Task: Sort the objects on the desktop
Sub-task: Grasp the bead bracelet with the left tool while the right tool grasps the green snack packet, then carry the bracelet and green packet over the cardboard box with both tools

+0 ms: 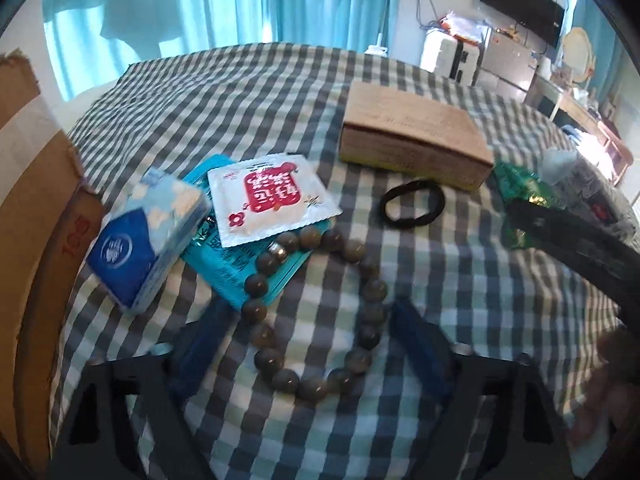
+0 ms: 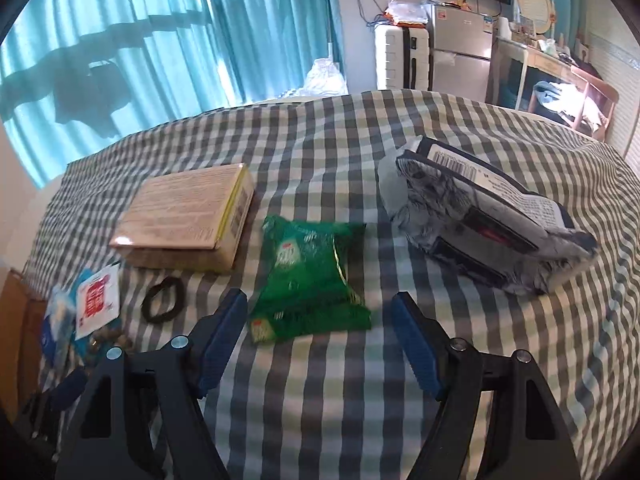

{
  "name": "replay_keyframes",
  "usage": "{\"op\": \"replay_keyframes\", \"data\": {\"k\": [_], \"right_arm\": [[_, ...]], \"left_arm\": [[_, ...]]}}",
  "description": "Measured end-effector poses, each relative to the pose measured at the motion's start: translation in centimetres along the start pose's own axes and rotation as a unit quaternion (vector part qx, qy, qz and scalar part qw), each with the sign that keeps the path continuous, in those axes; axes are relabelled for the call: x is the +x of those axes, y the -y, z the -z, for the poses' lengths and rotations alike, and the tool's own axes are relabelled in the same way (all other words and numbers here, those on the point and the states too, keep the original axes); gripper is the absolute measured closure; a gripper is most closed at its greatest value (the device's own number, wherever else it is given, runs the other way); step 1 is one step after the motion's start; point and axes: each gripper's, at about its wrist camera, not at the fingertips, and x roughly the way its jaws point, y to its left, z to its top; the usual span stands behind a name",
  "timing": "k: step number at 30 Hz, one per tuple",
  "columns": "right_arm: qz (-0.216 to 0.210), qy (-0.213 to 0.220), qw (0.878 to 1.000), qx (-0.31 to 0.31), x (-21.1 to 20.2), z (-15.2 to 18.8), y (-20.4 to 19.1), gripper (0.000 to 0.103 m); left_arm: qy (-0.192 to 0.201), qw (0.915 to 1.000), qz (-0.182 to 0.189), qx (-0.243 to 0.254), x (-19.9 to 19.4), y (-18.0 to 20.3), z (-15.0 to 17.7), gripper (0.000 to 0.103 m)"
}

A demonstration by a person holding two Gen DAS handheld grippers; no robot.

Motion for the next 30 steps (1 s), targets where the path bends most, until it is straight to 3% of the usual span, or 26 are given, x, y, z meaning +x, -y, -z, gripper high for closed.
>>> {"op": "replay_keyframes", "data": {"k": [3, 4, 6, 9, 21, 30], "right_arm": [[0.014, -0.002, 1.0, 0.0, 0.7, -0.5, -0.1, 0.029], [0.014, -0.004, 1.0, -0.001, 0.7, -0.6, 0.0, 0.031], [0.001, -0.017, 1.0, -0.011, 0.8, -0.6, 0.1, 0.05], [-0.009, -0.026, 1.0, -0.012, -0.4, 0.1, 0.6, 0.065], [-0.056, -0.077, 0.995, -0.003, -8.7, 8.0, 1.2, 0.069], [-0.062, -0.031, 0.998, -0.007, -17.4, 8.5, 0.1, 0.069]], "left_arm": [[0.008, 0.9997, 0.008, 0.021, -0.2, 0.7, -0.5, 0.067], [0.007, 0.9996, 0.012, 0.027, -0.3, 0.8, -0.6, 0.07], [0.004, 0.9994, 0.018, 0.029, -0.5, 0.9, -0.8, 0.08], [-0.003, 0.9994, 0.029, 0.021, -1.2, 0.6, -1.1, 0.091], [0.003, 0.9973, 0.069, 0.025, -8.2, -0.7, 0.8, 0.092], [0.038, 0.995, 0.082, 0.042, -15.1, -1.1, 1.8, 0.092]]}}
